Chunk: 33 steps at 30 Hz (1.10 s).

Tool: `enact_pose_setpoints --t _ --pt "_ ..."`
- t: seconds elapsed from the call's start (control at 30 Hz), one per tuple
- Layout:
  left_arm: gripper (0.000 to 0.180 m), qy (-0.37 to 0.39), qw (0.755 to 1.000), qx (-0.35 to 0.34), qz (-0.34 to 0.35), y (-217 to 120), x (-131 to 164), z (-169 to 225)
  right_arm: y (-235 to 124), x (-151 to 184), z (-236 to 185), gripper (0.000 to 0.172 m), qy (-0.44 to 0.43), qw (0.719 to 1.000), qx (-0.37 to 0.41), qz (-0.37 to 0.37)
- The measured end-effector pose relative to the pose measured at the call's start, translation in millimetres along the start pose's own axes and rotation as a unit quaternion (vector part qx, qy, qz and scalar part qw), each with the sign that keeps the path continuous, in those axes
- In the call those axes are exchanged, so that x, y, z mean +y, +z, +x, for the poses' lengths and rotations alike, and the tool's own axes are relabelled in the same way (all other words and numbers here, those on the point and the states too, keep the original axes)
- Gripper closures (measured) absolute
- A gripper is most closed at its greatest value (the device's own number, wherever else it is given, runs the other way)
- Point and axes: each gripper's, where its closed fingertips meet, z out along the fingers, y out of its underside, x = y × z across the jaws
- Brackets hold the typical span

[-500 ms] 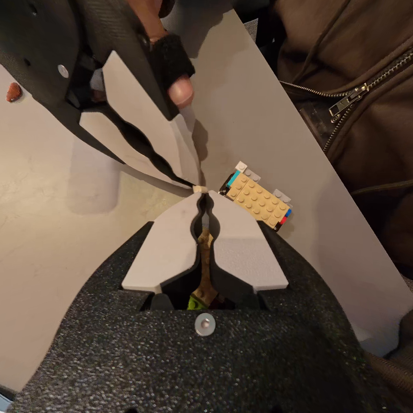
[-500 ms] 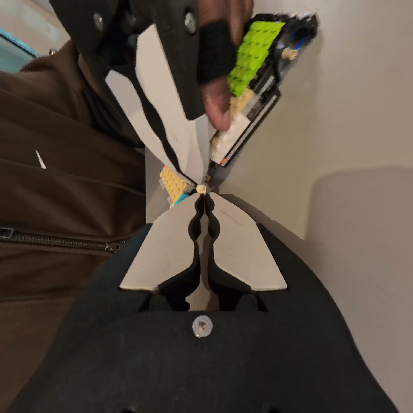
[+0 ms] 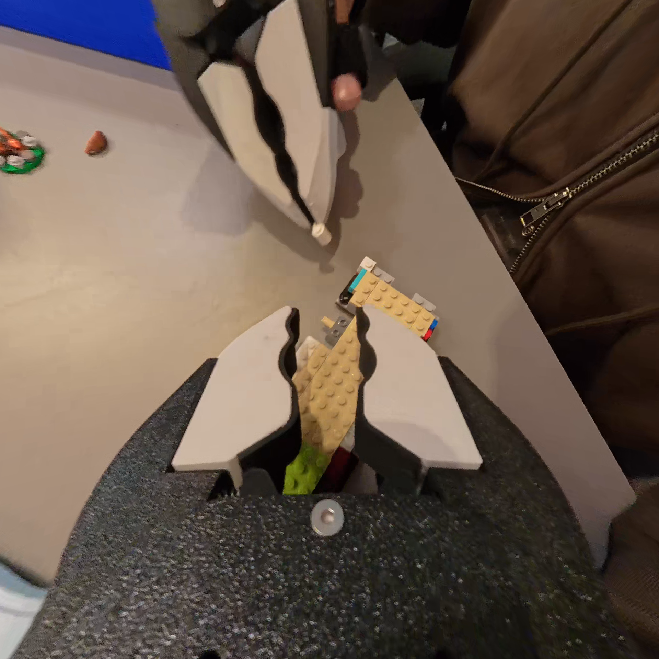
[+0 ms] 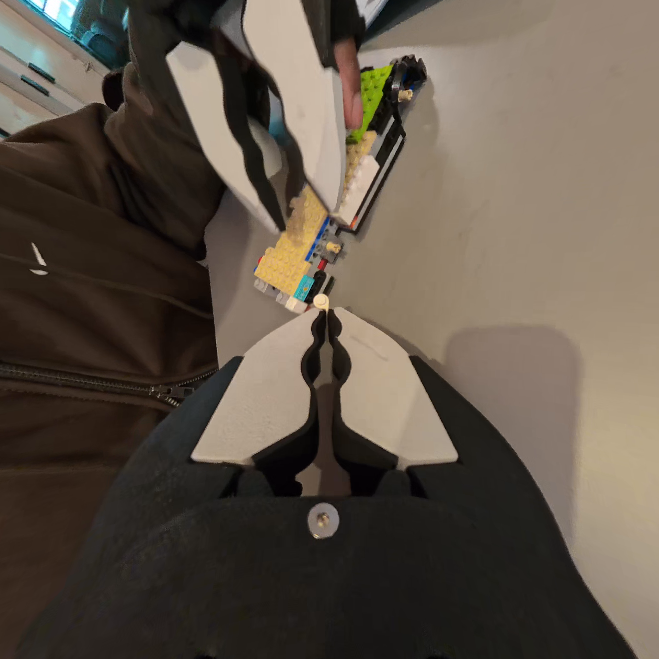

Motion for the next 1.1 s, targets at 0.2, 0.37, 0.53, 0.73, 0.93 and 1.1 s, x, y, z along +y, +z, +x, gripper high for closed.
enact_pose_setpoints --t 0.2,0.37,0.53,0.73,0.93,1.1 --pt "0.147 -0.014 0.999 -0.036 0.035 -17 -8 -12 -48 6 -14 0.171 -0.006 0.997 0.067 0.021" --pt "0.147 -0.007 0.999 -0.037 0.035 -16 -11 -10 -128 -2 -2 0.170 -0.019 0.979 0.197 0.048" --pt "0.146 -0.008 0.999 -0.036 0.028 -15 -9 -10 -230 17 57 0.170 0.035 0.923 0.380 0.058" --pt "0.140 -0.016 0.999 -0.027 0.000 -11 4 -8 -275 43 92 0.162 0.085 0.888 0.449 0.049" --pt "0.138 -0.016 1.000 -0.010 -0.011 -9 10 -3 -232 20 67 0.150 -0.011 0.904 0.428 0.021" --pt "0.137 -0.005 0.999 0.007 -0.037 -6 21 5 -148 -3 21 0.148 -0.117 0.943 0.311 -0.011"
